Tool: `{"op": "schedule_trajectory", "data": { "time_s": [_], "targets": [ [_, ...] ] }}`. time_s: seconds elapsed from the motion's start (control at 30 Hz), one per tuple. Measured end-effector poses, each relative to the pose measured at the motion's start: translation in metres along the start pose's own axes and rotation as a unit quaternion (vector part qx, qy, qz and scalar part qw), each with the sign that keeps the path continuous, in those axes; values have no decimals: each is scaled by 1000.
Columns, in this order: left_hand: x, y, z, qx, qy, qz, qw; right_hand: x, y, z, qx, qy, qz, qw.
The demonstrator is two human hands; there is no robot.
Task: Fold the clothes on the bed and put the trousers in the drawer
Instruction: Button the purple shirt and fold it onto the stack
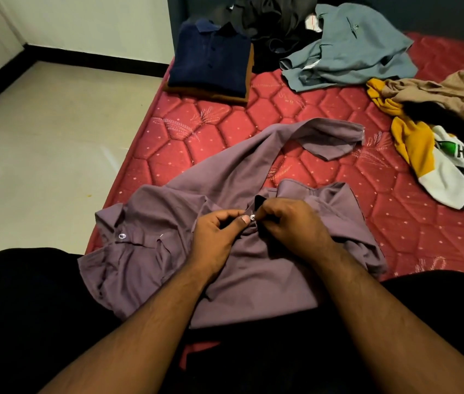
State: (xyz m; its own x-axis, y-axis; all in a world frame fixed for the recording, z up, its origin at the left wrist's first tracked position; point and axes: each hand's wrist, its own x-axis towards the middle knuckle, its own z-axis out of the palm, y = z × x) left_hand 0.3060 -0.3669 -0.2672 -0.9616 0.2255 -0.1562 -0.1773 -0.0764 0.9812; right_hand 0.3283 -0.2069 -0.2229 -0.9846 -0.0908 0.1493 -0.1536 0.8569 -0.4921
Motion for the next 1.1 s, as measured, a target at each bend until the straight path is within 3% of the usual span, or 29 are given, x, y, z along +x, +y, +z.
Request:
{"op": "schedule_trajectory", "data": {
  "time_s": [0.27,0.43,0.53,0.7,0.77,0.9,1.1],
  "targets": [
    [-1,-2,1,64,-18,42,997,3,2,3,-6,-9,-48,999],
    [-2,-9,1,129,-34,115,984,0,6,1,60,-34,26,997],
    [-1,-17,0,218,-9,203,955,2,8,1,72,-75,37,994],
    [-3,-21,2,364,31,285,886,2,4,-3,11,-79,72,994],
    [-5,-22,3,386,51,284,876,2,1,-4,-14,-72,73,995],
    [-4,-21,3,381,69,248,888,3,-2,-4,-39,-68,63,995],
    [-4,-16,6,379,78,242,890,-3,-6,-4,-7,-25,76,997]
  ]
}}
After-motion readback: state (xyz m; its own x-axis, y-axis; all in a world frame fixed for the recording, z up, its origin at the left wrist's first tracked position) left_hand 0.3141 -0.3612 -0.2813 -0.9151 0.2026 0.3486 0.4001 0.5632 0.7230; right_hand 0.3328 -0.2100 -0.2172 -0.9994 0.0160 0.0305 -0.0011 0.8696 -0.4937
